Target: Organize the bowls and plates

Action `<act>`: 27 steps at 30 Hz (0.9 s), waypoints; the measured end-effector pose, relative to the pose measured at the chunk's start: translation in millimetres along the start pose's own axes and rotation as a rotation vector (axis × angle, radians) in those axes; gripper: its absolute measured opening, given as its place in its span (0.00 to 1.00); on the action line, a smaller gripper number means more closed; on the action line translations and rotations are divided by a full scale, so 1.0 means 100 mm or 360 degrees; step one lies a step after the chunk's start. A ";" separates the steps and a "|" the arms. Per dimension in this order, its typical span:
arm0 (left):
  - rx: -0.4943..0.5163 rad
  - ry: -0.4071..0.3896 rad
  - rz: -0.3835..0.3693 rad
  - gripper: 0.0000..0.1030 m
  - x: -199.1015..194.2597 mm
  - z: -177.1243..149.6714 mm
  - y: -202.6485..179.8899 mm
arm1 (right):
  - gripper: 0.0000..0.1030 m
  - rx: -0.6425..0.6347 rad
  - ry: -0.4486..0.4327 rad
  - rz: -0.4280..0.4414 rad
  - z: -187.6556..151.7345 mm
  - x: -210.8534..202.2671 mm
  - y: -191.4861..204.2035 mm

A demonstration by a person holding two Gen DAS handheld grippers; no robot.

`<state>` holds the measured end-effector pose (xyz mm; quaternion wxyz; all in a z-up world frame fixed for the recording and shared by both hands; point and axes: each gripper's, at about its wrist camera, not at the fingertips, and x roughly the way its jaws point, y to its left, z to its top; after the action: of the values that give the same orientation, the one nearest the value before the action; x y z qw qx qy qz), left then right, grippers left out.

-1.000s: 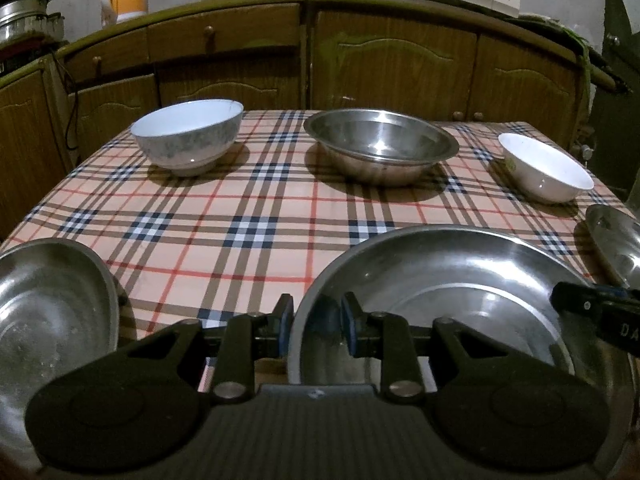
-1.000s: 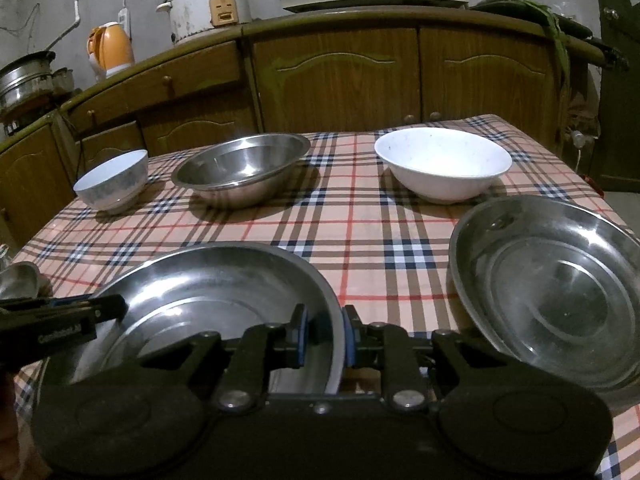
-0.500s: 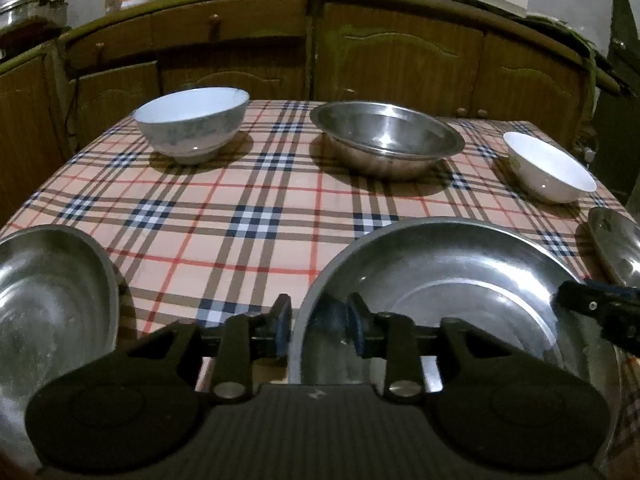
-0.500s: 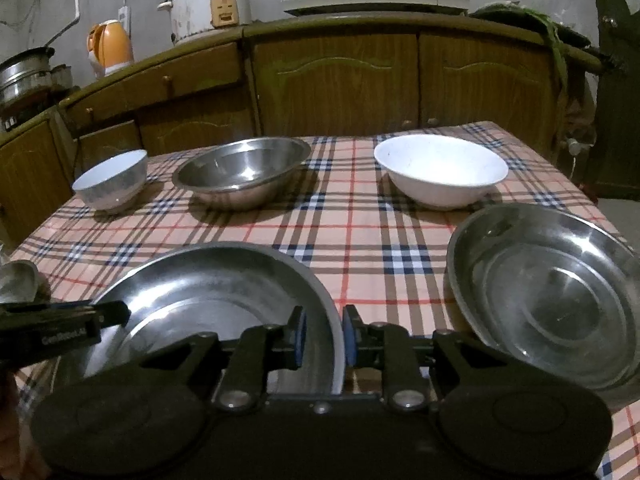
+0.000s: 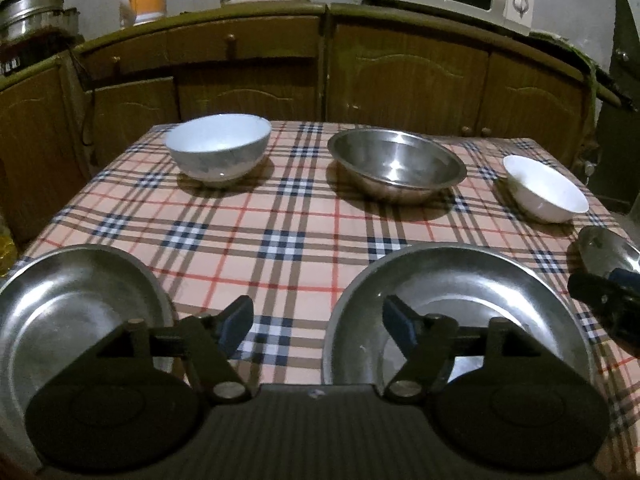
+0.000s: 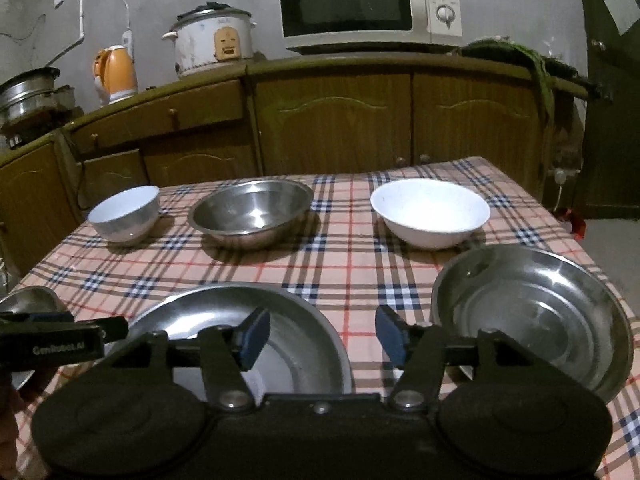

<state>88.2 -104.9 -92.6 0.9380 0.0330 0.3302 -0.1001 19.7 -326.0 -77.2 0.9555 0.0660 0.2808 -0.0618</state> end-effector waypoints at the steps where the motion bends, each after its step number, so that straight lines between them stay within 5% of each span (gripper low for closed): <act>1: -0.0003 0.0001 -0.0002 0.72 -0.04 0.01 0.01 | 0.71 -0.0004 0.0001 0.0009 0.02 -0.02 0.01; 14: 0.0008 -0.0112 0.0041 0.88 -0.55 0.10 0.17 | 0.78 -0.0059 -0.0054 0.0125 0.11 -0.38 0.34; 27: 0.0005 -0.0182 0.0074 0.90 -0.85 0.08 0.34 | 0.78 -0.0097 -0.0059 0.0248 0.12 -0.59 0.71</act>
<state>35.0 -58.6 -33.4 0.9574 0.0363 0.2749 -0.0805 -12.0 -253.4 -28.5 0.9640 0.0576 0.2589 0.0201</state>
